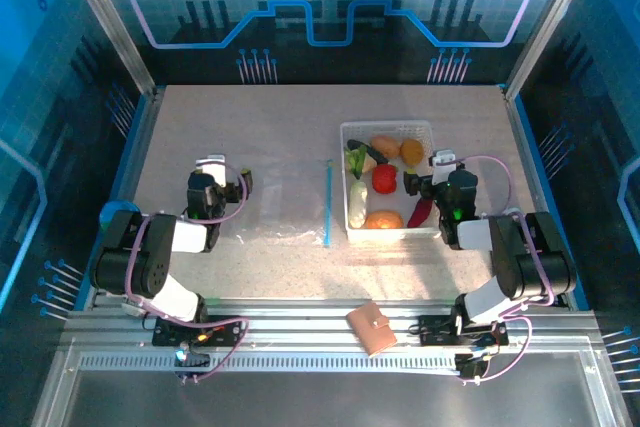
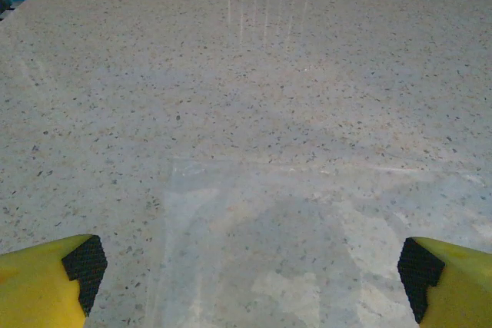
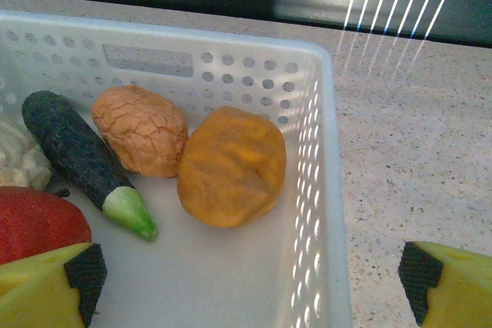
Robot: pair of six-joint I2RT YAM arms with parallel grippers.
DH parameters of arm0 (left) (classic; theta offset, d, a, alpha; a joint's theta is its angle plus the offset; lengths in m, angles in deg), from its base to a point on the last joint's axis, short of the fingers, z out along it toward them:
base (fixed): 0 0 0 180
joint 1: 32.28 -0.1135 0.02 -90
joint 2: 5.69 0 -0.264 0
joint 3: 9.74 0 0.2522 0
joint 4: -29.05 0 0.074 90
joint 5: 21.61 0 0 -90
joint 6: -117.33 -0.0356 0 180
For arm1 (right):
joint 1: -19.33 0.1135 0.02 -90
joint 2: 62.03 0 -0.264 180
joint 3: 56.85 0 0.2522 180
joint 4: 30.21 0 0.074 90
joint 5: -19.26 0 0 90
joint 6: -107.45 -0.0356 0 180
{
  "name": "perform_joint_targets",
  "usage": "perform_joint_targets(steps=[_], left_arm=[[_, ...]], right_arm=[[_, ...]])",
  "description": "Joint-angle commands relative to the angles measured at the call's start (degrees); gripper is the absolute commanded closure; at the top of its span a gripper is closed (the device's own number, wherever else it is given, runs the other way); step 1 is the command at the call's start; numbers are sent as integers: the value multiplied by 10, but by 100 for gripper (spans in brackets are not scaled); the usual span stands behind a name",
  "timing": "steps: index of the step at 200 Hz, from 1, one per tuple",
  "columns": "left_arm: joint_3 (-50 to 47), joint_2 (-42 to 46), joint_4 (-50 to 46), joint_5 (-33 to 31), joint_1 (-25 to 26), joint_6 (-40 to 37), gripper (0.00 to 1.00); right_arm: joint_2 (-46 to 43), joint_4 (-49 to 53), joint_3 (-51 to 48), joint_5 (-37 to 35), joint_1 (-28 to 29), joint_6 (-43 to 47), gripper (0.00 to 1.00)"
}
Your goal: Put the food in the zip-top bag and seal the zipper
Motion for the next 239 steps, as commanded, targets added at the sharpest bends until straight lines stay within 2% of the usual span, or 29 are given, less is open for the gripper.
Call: perform_joint_targets(steps=[1,37,52,70,82,98,112,121,140,162,182,212,239], left_arm=[[10,3,2,5,-4,8,1],[11,3,-1,7,-4,8,1],[17,5,-16,53,-22,15,1],[32,21,-52,64,-20,7,19],[67,58,-149,41,-6,-4,28],[121,110,-278,-17,36,-20,39],[167,142,-383,-75,83,-6,43],[198,154,-459,-109,114,28,44],[238,164,-578,-133,177,120,49],[256,154,-643,-161,258,213,50],[294,98,-686,-160,308,262,49],[377,-3,-734,-160,362,292,45],[442,-71,-758,-143,380,305,42]], right_arm=[[5,11,9,15,-7,0,0],[5,11,9,18,-9,-1,0],[5,8,8,22,-11,-3,5],[-23,63,28,-1,-18,-20,9],[-55,132,51,-8,-23,-29,9],[-106,195,68,-13,-22,-28,9],[-160,271,92,-22,-17,-32,9],[-192,336,116,-19,-15,-39,9],[-243,496,182,-7,-12,-69,9],[-275,625,247,19,-7,-108,9],[-280,706,301,49,-3,-133,9],[-271,763,338,87,10,-151,9],[-271,766,342,88,29,-155,9]])
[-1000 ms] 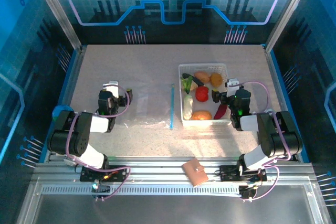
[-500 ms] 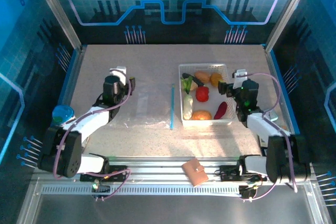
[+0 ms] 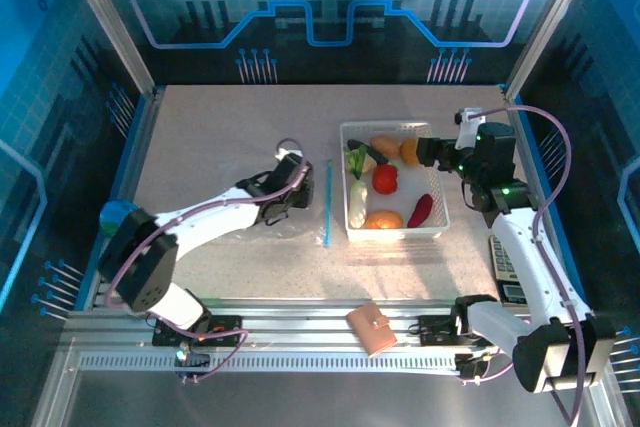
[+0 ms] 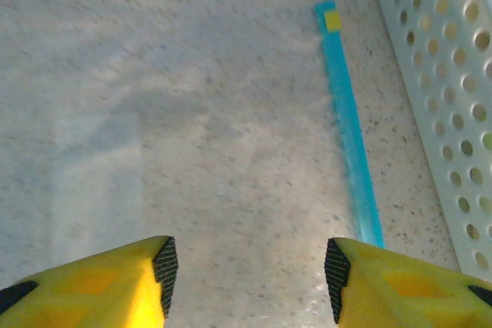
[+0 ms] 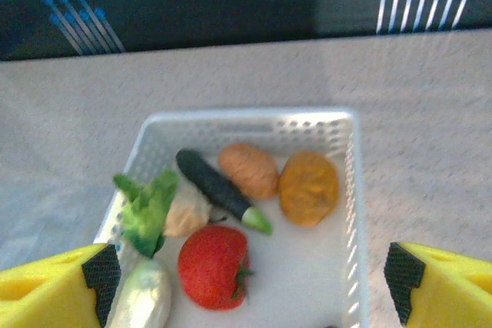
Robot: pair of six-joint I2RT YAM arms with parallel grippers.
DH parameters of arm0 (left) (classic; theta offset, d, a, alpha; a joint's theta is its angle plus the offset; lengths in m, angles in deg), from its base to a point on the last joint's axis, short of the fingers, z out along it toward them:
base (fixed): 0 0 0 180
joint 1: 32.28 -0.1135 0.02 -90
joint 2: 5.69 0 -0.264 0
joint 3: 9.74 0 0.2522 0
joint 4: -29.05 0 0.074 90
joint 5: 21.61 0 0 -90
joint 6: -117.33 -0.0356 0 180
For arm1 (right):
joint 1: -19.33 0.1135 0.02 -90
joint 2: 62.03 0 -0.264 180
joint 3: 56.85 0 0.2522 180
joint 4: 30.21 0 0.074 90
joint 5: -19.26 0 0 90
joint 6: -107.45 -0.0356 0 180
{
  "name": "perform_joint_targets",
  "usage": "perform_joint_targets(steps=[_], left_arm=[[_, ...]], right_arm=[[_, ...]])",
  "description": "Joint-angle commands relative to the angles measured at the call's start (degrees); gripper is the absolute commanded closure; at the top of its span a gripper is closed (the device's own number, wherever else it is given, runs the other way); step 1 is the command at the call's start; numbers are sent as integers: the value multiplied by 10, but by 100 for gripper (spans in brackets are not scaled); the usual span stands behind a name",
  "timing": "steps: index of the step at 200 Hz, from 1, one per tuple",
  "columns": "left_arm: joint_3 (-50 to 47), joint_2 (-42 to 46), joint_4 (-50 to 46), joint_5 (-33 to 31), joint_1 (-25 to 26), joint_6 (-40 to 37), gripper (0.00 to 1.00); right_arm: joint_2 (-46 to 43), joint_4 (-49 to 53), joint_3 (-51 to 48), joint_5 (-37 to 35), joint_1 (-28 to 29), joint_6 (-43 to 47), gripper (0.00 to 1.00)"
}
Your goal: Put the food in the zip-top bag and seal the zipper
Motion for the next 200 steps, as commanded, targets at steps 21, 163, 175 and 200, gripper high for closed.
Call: perform_joint_targets(steps=[21,163,175,200], left_arm=[[86,-79,-60,19,17,52,40],[170,-207,-67,63,25,56,48],[173,-214,-66,66,25,55,48],[182,-227,-72,66,25,52,50]], right_arm=[[5,62,21,28,25,-23,8],[-7,48,16,33,28,-20,7],[-6,47,16,33,27,-20,7],[-3,42,15,33,27,-20,6]])
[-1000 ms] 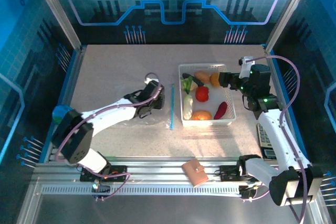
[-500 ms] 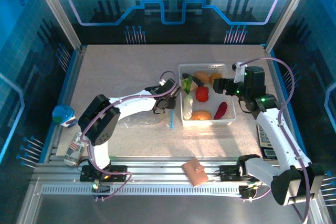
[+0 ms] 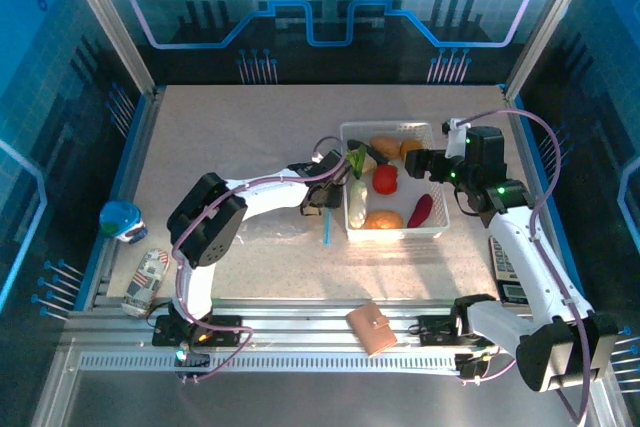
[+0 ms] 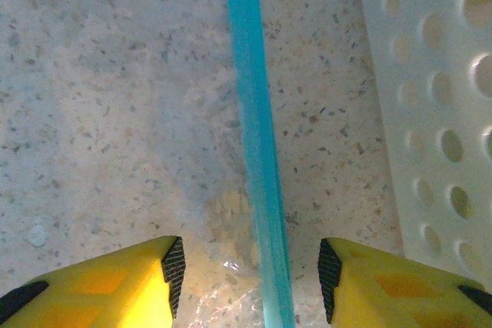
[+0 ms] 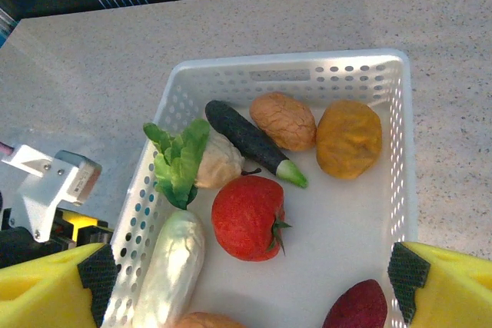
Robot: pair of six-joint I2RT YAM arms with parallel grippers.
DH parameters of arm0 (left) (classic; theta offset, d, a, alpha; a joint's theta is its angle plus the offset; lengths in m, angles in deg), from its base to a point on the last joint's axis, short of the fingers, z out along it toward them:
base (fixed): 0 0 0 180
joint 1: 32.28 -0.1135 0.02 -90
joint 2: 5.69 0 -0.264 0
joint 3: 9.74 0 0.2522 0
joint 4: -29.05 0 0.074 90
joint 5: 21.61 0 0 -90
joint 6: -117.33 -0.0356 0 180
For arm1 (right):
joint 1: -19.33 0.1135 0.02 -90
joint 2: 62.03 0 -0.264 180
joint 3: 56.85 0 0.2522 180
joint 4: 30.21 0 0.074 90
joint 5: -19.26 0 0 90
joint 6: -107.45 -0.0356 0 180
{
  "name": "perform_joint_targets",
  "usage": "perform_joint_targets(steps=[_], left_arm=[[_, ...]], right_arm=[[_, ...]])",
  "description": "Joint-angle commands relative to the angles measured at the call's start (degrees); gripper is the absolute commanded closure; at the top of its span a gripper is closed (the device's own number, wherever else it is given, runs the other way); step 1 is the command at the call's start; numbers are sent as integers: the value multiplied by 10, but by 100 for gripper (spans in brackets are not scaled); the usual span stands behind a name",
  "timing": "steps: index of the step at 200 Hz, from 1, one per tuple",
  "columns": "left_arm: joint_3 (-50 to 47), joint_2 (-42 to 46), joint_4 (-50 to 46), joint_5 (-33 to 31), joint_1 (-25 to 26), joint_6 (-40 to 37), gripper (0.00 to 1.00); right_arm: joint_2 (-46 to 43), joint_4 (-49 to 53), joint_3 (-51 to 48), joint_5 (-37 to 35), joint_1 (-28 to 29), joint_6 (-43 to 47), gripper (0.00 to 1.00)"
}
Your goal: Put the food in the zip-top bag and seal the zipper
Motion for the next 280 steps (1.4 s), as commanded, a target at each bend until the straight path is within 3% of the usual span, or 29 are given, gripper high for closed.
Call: perform_joint_targets(steps=[1,141,161,192,226,280], left_arm=[[21,-17,-21,12,4,1,51],[32,-10,-48,17,2,-13,85],[29,6,-49,20,1,-17,100],[8,48,-42,24,-6,-25,100],[-22,112,-32,54,-25,-26,100],[-38,190,-19,99,-31,-20,100]], right_arm=[[-6,-8,13,7,7,-3,6],[1,-13,10,5,7,0,6],[1,-12,10,10,7,0,6],[4,-9,10,29,7,-3,8],[13,3,19,90,17,-17,20],[65,-34,0,165,131,-100,39]])
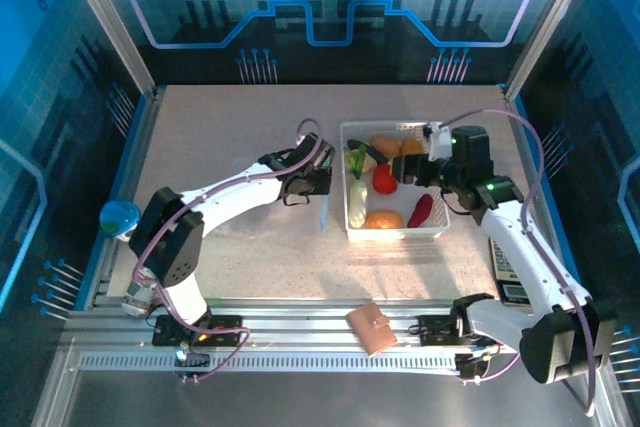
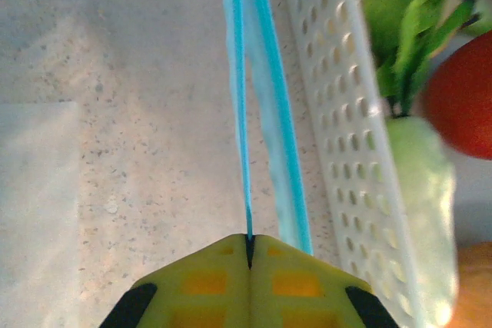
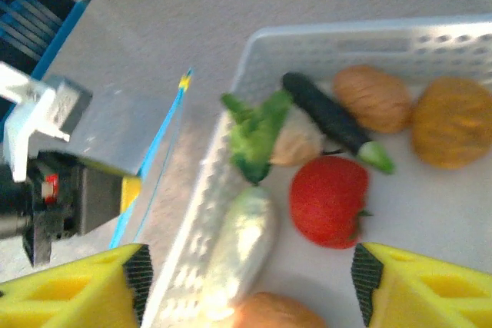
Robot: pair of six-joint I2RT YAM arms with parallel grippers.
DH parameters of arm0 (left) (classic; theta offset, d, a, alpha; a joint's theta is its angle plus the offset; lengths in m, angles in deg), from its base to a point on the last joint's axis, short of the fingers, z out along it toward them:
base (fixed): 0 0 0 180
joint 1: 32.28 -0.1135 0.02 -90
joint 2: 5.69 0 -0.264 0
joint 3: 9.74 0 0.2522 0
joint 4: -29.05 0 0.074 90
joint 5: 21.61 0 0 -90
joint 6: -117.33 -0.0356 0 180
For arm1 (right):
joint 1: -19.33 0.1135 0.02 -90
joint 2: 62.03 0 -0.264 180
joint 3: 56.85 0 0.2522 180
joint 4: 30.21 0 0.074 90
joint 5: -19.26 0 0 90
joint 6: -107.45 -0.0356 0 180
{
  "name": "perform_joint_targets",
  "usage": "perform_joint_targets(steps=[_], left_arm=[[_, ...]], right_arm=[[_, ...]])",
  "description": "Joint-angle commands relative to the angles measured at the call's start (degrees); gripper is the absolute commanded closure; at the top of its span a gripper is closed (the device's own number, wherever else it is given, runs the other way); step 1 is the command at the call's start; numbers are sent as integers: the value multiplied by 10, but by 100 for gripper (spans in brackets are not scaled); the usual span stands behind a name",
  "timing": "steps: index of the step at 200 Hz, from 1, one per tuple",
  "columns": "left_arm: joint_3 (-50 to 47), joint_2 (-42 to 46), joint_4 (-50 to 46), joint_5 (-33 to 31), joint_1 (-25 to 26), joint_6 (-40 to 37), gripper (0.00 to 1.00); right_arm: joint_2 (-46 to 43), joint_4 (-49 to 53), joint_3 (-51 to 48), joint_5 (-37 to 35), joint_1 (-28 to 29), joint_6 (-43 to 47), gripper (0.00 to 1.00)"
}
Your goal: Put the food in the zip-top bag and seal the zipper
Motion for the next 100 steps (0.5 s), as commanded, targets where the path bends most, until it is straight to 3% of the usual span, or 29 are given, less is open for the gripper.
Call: perform_joint_targets(steps=[1,43,100], left_arm=[[-11,33,7,40,-1,-3,100],[-24,52,30,74,-1,9,100],[-50,81,69,119,-10,27,100]], right_arm=[[27,-29,-1,53,58,-59,39],[107,-111,-2,28,158,-117,53],[194,-113,39,4,200,-124,58]])
